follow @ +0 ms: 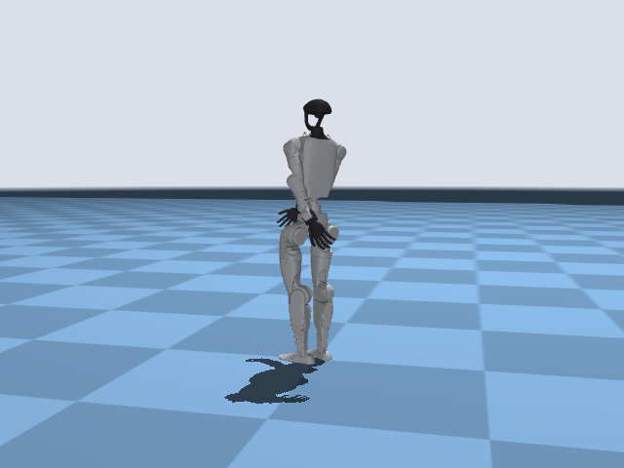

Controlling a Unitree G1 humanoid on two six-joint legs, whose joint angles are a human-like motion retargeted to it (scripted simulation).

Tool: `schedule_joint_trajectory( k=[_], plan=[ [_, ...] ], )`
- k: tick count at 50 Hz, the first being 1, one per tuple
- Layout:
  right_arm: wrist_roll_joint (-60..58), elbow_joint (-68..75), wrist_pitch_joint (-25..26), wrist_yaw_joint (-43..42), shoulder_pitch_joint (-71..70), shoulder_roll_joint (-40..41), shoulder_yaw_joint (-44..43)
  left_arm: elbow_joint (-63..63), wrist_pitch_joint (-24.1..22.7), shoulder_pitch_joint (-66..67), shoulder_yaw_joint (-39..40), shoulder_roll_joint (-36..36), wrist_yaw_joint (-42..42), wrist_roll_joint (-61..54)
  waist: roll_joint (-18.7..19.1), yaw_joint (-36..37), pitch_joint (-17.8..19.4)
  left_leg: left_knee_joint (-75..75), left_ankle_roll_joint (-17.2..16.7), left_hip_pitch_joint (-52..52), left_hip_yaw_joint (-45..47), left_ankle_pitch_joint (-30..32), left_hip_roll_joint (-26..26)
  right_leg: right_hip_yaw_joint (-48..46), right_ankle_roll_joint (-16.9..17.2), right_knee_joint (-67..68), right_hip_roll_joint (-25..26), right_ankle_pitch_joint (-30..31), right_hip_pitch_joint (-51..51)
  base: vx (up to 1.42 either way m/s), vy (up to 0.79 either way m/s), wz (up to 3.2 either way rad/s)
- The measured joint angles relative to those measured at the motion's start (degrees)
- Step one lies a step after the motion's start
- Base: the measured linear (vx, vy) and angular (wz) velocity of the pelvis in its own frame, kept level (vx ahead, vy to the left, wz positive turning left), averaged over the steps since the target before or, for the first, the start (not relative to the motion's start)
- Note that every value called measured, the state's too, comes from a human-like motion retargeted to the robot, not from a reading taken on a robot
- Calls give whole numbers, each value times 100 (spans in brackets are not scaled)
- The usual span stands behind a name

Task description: In place motions

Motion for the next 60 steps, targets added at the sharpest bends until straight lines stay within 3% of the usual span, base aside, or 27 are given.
schedule_joint_trajectory(
  k=[5,10,14,17,22,28,35,40,43,47,48,53,60],
  plan=[
    [-87,-172,-110,17,159,-53,75,0,180,32,215,-90,28,-210,-44,-46,37,8,-7,-4,-25,14,3,-29,-8,-10,-5,1,20,0,0,0],
    [-758,601,-6,-128,553,-186,-87,-48,-227,-768,86,-159,59,-566,-61,-65,1,18,-9,-42,-18,19,18,-57,-27,-17,0,11,-3,0,0,0],
    [-1318,1897,634,-162,904,-346,-444,-428,-746,-1730,-454,-217,787,-905,-98,-39,3,33,-7,-44,-27,26,25,-82,-38,-23,5,12,13,0,0,0],
    [-1506,2776,1153,-9,1204,-593,-673,-624,-847,-2593,-946,-144,1017,-708,-137,36,40,45,-5,-29,-23,32,23,-113,-54,-32,-3,23,45,0,0,0],
    [-1699,3418,1592,-436,1894,-987,-1215,-1068,-618,-3899,-1686,-43,437,-642,-147,59,82,89,-2,-109,-28,52,59,-160,-69,-42,6,34,29,-7,-3,0],
    [-1471,3269,1393,-817,2570,-1364,-1831,-1795,-548,-4633,-1852,-98,-315,-844,-14,-124,51,105,2,-225,51,62,161,-85,-95,-55,99,43,-77,-10,-1,-15],
    [-983,3033,1437,-894,2625,-1398,-2223,-2265,-882,-4441,-1920,-194,-52,-942,131,-247,113,56,-7,-76,356,-11,261,188,-156,-34,229,84,-125,-7,4,-41],
    [-898,2635,1447,-874,2431,-1065,-2105,-1525,-997,-4033,-1992,-261,59,-697,217,-283,125,27,-30,56,548,-67,332,364,-169,-4,329,85,-127,-4,7,-35],
    [-1061,2251,1345,-735,2313,-823,-1921,-717,-1206,-3811,-2046,-195,804,-245,239,-320,122,13,-45,94,612,-80,365,433,-165,12,374,66,-144,-3,2,-14],
    [-1282,1710,1163,-561,2157,-585,-1581,-59,-1150,-3384,-1891,-163,1725,297,251,-771,151,27,-34,55,246,-23,307,100,-230,0,379,37,-175,-6,0,59],
    [-1366,1584,1097,-527,2112,-559,-1450,-48,-1137,-3221,-1782,-138,1765,329,236,-600,142,22,-57,74,440,-46,350,310,-198,14,393,24,-182,-8,0,-81],
    [-1672,1080,724,-268,1969,-598,-1055,-268,-1036,-2491,-1055,-56,1213,70,171,-322,118,23,-100,67,653,-58,393,562,-165,27,385,5,-232,-3,0,-37],
    [-1660,1234,698,-313,1843,-800,-1177,-2,-232,-2292,-402,22,-2,-640,49,-205,167,65,-93,33,448,-2,320,411,-159,5,298,-38,-134,2,-1,24]
  ],
)
